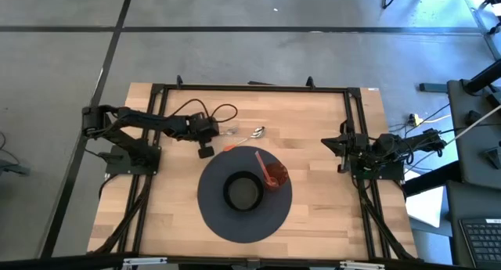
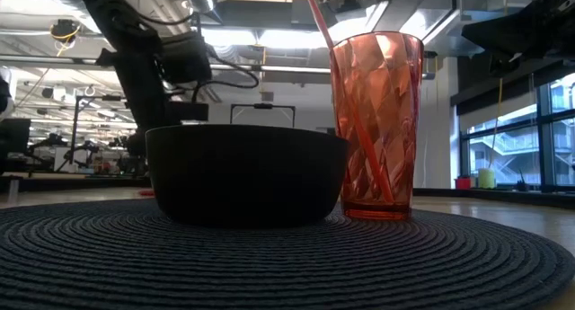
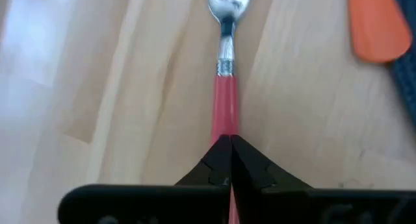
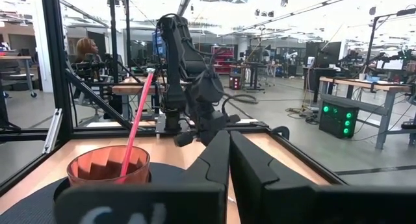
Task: Pick & Place Utensil
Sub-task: Put the pink fork into the black bowl, then put the pink fork into the bowl
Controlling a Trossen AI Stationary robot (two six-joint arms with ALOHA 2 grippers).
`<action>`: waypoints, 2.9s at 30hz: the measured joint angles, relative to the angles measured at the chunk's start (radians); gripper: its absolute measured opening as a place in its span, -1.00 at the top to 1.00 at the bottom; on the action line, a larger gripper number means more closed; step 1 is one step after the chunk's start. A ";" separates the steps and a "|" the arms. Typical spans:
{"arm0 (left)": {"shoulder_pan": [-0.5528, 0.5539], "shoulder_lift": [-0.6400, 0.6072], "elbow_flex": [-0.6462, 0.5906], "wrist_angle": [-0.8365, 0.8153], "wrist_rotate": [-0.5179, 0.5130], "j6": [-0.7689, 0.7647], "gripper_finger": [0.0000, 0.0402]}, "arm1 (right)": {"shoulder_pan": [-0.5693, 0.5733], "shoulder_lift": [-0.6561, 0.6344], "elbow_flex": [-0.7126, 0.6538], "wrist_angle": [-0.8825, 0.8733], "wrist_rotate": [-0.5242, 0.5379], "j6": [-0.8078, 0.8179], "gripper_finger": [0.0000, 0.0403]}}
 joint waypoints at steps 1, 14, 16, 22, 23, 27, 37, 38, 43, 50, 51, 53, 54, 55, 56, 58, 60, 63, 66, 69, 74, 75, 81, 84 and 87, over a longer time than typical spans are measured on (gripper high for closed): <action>-0.002 -0.012 0.000 0.000 0.000 -0.001 0.99 | 0.000 0.000 0.000 0.000 0.000 0.000 0.93; -0.003 -0.045 0.010 0.072 0.057 -0.005 0.96 | 0.000 0.000 0.000 0.000 0.000 0.000 0.93; -0.001 -0.027 0.027 0.066 0.056 -0.003 0.91 | 0.000 0.000 0.000 0.000 0.000 0.000 0.93; 0.002 0.017 0.085 0.063 0.041 0.039 0.70 | 0.000 0.000 0.000 0.000 0.000 0.000 0.93; 0.001 0.021 0.092 0.069 0.040 0.046 0.66 | 0.000 0.000 0.000 0.000 0.000 0.001 0.93; 0.003 0.038 0.095 0.078 0.041 0.064 0.51 | 0.000 0.000 0.000 0.000 0.000 0.004 0.93; 0.087 0.091 0.105 0.038 0.115 0.093 0.33 | 0.000 0.000 0.000 0.000 0.000 0.004 0.93; 0.095 0.099 0.113 0.028 0.143 0.094 0.33 | 0.000 0.000 0.000 0.001 0.000 0.004 0.93; 0.095 0.169 0.150 -0.009 0.168 0.115 0.33 | 0.000 0.000 0.000 0.004 0.000 0.002 0.93; 0.106 0.263 0.202 -0.037 0.177 0.127 0.33 | 0.000 0.000 0.000 0.000 0.000 0.004 0.93; 0.107 0.270 0.209 -0.044 0.176 0.127 0.34 | 0.000 0.000 0.000 0.000 0.000 0.004 0.93; 0.110 0.274 0.217 -0.056 0.176 0.122 0.37 | 0.000 0.000 0.000 0.000 0.000 0.004 0.93; 0.110 0.274 0.218 -0.057 0.175 0.116 0.40 | 0.000 0.000 0.000 0.000 0.000 0.004 0.93; 0.110 0.275 0.218 -0.058 0.174 0.111 0.44 | 0.000 0.000 0.000 0.000 0.000 0.004 0.93; 0.110 0.275 0.218 -0.060 0.174 0.107 0.49 | 0.000 0.000 0.000 0.000 0.000 0.004 0.93; 0.109 0.276 0.218 -0.067 0.176 0.104 0.61 | 0.000 0.000 0.000 0.000 0.000 0.004 0.93; 0.109 0.276 0.218 -0.077 0.180 0.104 0.75 | 0.000 0.000 0.000 0.000 0.000 0.004 0.93; 0.107 0.275 0.218 -0.077 0.176 0.121 0.85 | 0.000 0.000 0.000 0.000 0.000 0.004 0.93; 0.097 0.272 0.216 -0.071 0.151 0.135 0.85 | 0.000 0.000 0.000 0.000 0.000 0.004 0.93; 0.094 0.258 0.220 -0.067 0.138 0.135 0.85 | 0.000 0.000 0.000 0.000 0.000 0.004 0.93; 0.089 0.202 0.220 -0.095 0.084 0.136 0.85 | 0.000 0.000 0.000 0.000 0.000 0.000 0.93; 0.086 0.186 0.222 -0.090 0.068 0.135 0.85 | 0.000 0.000 0.000 -0.001 0.000 0.000 0.93; 0.056 0.114 0.224 -0.120 0.028 0.103 0.85 | 0.000 0.000 0.000 -0.002 0.000 0.003 0.93; 0.021 0.082 0.224 -0.133 0.024 0.102 0.85 | 0.000 0.000 0.000 -0.005 0.000 0.004 0.93; -0.025 0.040 0.224 -0.145 0.017 0.102 0.85 | 0.000 0.000 0.000 -0.004 0.000 0.004 0.93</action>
